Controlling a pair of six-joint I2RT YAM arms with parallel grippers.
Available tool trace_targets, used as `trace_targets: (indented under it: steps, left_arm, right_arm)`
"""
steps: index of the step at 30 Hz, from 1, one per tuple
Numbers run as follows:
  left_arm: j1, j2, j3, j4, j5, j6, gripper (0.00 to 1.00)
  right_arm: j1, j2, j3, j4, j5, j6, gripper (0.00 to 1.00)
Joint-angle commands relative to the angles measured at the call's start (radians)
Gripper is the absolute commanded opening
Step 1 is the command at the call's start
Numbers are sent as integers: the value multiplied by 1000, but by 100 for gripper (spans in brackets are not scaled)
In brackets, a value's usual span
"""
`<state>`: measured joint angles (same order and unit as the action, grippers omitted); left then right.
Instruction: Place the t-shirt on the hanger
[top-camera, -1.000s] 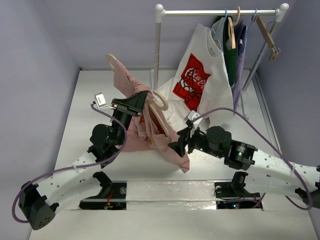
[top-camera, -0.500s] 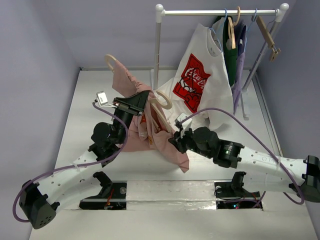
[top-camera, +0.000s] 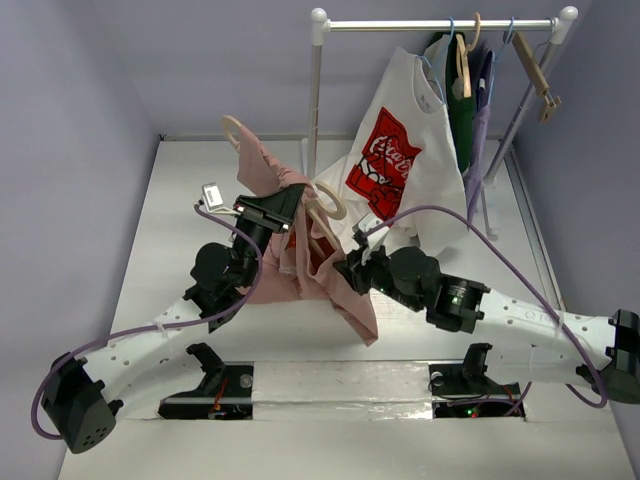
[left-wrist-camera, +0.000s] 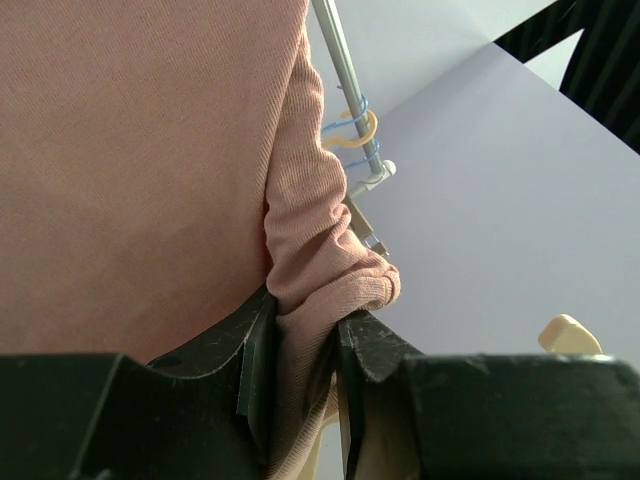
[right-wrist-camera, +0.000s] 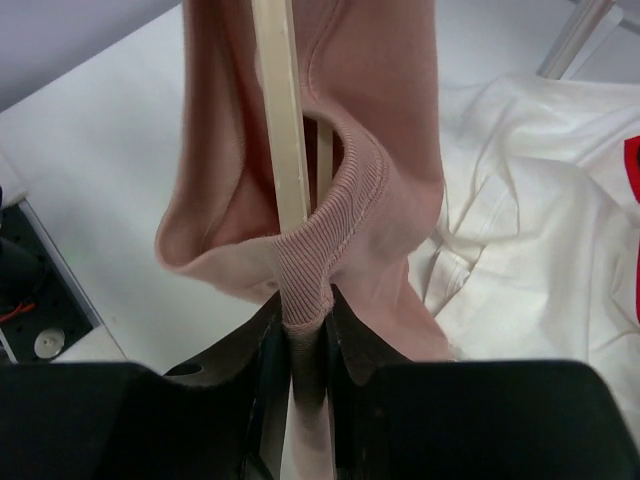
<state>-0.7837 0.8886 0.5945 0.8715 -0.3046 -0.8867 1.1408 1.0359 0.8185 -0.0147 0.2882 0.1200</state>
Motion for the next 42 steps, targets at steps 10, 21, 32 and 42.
trace_targets:
  steps: [10,21,32,42]
  left_arm:
    - [-5,-30,-18,109,39,-60,0]
    - [-5,-91,9,-15,-30,10,7]
    - [14,-136,238,-328,-134,247,80]
    - [147,13,409,-526,-65,331,67]
  right_arm:
    - [7,53,99,179,52,-54,23]
    - [7,40,97,190,88,-42,0]
    - [7,-192,87,-157,-4,70,0]
    - [7,-250,103,-244,-26,90,0]
